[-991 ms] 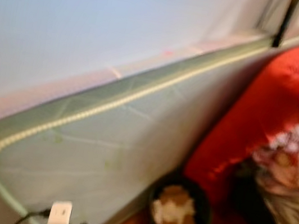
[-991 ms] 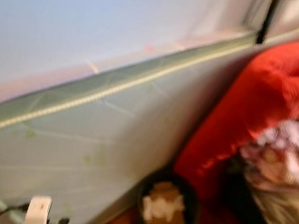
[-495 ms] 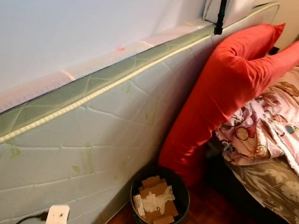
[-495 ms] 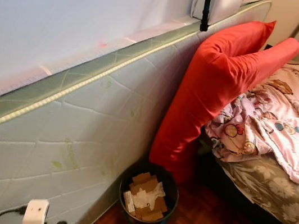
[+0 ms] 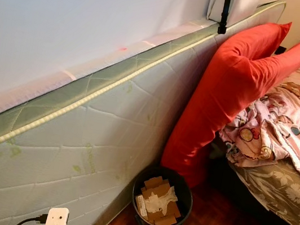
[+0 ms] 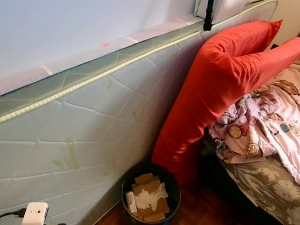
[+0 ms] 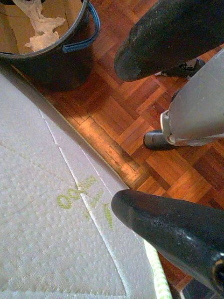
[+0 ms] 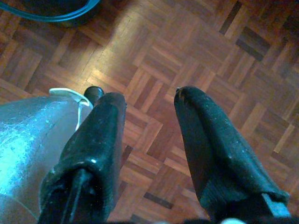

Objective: Clean up the room

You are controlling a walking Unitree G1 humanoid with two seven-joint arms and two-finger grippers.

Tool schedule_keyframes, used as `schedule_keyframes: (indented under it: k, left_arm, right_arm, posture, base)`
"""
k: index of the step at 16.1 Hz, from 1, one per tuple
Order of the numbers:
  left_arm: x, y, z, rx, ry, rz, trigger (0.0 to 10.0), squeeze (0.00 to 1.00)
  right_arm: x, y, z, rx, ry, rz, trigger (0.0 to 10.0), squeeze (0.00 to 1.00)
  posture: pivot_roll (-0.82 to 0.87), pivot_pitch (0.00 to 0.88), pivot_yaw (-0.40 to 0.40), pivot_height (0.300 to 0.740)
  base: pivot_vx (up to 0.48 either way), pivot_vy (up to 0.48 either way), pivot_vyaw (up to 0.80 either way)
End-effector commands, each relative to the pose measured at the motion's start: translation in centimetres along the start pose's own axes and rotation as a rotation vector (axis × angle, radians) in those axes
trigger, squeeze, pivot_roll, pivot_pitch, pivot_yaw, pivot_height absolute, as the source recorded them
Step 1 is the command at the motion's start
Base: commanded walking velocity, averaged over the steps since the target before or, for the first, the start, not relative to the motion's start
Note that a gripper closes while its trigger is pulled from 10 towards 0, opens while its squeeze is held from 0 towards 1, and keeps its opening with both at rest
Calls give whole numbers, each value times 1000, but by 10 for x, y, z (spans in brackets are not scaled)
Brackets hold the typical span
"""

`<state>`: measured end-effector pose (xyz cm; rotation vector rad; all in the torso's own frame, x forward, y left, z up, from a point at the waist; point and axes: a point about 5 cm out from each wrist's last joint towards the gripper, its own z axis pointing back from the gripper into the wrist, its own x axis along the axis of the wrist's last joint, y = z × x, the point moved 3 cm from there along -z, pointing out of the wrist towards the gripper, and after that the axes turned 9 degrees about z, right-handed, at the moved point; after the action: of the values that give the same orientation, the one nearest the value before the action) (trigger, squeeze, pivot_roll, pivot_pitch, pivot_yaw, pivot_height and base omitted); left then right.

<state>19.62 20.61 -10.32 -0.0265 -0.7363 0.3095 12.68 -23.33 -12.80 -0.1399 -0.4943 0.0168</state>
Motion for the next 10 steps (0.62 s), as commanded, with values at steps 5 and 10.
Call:
schedule_keyframes:
  k: [5, 10]
  left_arm:
    - [-28, 37, 11, 68, 184, -123, 10000, 0]
    - [-25, 54, 15, 84, 187, -133, 10000, 0]
  right_arm:
    - [27, 16, -8, 87, 12, -108, 10000, 0]
    - [26, 16, -8, 86, 16, -100, 10000, 0]
  posture:
    - [10, 0, -6, 740]
    - [7, 0, -6, 740]
  base:
    - [0, -299, 0]
    - [0, -300, 0]
